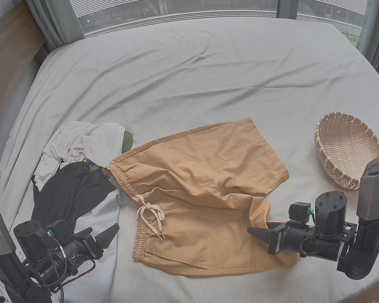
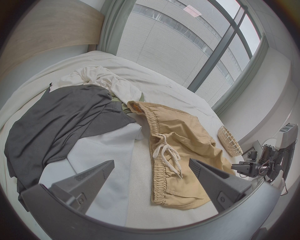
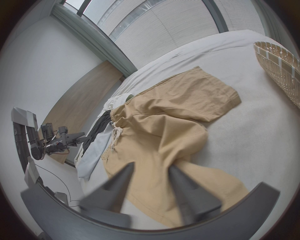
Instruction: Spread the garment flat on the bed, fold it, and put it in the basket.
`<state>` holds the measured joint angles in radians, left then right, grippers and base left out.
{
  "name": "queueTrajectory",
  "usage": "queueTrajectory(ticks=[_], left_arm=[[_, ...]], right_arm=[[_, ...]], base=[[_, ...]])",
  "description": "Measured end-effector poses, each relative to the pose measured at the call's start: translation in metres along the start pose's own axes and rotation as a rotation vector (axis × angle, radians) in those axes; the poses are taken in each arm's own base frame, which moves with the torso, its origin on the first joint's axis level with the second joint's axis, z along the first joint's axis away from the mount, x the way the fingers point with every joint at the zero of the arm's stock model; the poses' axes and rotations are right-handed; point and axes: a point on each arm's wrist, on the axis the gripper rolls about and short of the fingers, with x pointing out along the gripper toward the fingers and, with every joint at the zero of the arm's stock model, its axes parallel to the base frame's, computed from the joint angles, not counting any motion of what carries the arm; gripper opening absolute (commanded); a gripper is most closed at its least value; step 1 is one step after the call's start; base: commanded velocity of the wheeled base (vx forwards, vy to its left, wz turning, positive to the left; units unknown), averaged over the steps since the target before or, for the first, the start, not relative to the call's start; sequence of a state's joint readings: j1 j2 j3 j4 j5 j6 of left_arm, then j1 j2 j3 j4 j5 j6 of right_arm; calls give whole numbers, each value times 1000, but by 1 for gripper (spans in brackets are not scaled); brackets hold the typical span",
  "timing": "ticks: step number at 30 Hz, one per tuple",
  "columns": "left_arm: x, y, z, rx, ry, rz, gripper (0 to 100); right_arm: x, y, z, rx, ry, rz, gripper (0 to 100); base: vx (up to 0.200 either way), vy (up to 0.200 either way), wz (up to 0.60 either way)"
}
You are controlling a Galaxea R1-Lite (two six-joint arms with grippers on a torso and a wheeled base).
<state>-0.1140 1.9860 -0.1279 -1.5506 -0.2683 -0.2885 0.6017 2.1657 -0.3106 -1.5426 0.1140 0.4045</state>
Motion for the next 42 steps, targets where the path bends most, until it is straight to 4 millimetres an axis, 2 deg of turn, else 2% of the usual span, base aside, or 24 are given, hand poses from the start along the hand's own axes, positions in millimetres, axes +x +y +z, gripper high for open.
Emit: queueTrajectory(ticks=[5,14,20,31,36,42], left_arm=[[-1,0,0,-1,2,0,100],[-3,-1,-2,-3,12,1,100],[-3,-3,-3,-1,16,-6,100],[-2,-5,-4,2,22,-16,100],[-2,-6,-5,2,24,-18,100],[-1,-7,-6,2,28,-22,100]], right_arm=[[8,13,-1,-15,-7,54,100],[15,22,-8,24,14,85,100],[5,0,5,46,-32,-5,100],[-29,-56,38,109,-163,-213,100],[-31,-69,37,128,-165,-263,100],[-28,-86,27,143,-139,-348,100]], base=[[0,0,0],[0,0,0],[0,0,0],[0,0,0],[0,0,0],[0,0,0]])
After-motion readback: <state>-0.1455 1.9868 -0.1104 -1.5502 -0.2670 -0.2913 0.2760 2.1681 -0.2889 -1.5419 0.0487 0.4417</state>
